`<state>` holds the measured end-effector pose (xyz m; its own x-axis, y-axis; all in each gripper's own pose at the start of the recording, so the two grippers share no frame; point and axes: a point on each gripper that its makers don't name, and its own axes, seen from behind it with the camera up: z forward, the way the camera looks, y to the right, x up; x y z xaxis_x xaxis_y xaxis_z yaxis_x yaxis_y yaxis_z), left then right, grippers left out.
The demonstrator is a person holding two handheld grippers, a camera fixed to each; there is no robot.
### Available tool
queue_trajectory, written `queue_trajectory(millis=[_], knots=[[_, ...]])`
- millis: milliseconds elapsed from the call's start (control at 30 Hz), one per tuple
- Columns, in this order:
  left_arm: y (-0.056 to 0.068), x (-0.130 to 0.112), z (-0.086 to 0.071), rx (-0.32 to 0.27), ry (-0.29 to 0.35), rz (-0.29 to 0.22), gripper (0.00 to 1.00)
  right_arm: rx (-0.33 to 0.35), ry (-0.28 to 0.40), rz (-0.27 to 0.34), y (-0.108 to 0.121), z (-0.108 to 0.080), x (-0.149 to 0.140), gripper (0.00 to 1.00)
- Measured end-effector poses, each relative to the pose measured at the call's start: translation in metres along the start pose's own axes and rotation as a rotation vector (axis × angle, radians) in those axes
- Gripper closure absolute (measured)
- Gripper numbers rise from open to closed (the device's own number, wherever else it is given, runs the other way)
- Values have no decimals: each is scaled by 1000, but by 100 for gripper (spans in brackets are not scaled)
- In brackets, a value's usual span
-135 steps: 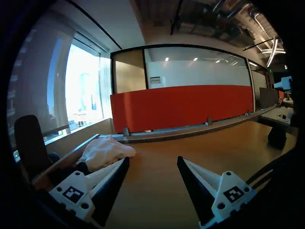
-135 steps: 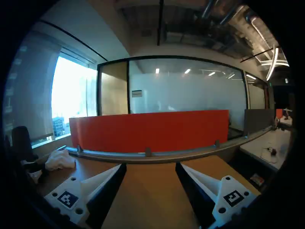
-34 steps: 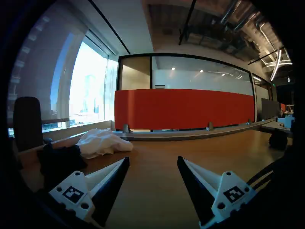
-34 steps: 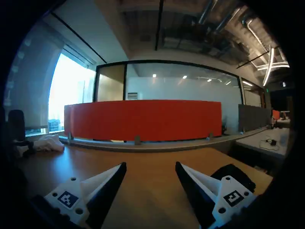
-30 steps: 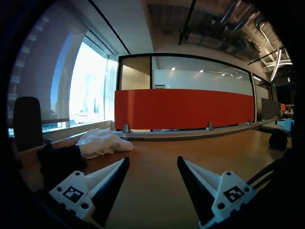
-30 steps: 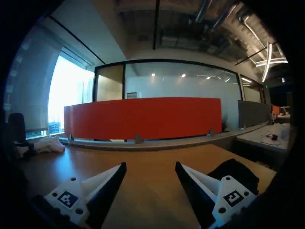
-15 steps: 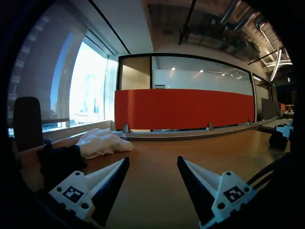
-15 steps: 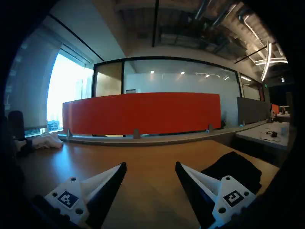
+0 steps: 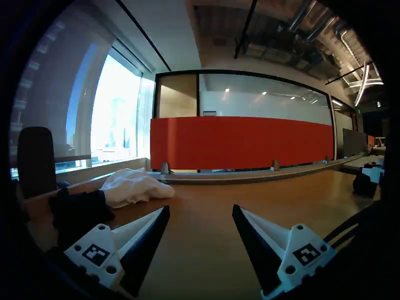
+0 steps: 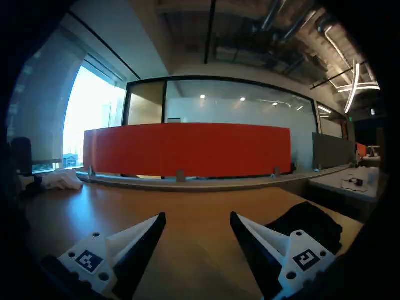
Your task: Fold towel
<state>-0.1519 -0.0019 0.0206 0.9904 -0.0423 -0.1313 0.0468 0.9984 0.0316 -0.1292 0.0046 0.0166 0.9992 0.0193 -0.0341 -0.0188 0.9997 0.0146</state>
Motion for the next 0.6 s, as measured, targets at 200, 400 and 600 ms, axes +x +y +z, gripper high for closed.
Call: queue_trajectory(millis=[200,400,600], knots=[[0,0,0,0,0,0,7,6,0,1,-1,0,0,1],[0,0,0,0,0,0,7,4,0,1,0,-2,0,1],[0,0,-1,0,0,0,7,4,0,0,-1,-4,1,1]])
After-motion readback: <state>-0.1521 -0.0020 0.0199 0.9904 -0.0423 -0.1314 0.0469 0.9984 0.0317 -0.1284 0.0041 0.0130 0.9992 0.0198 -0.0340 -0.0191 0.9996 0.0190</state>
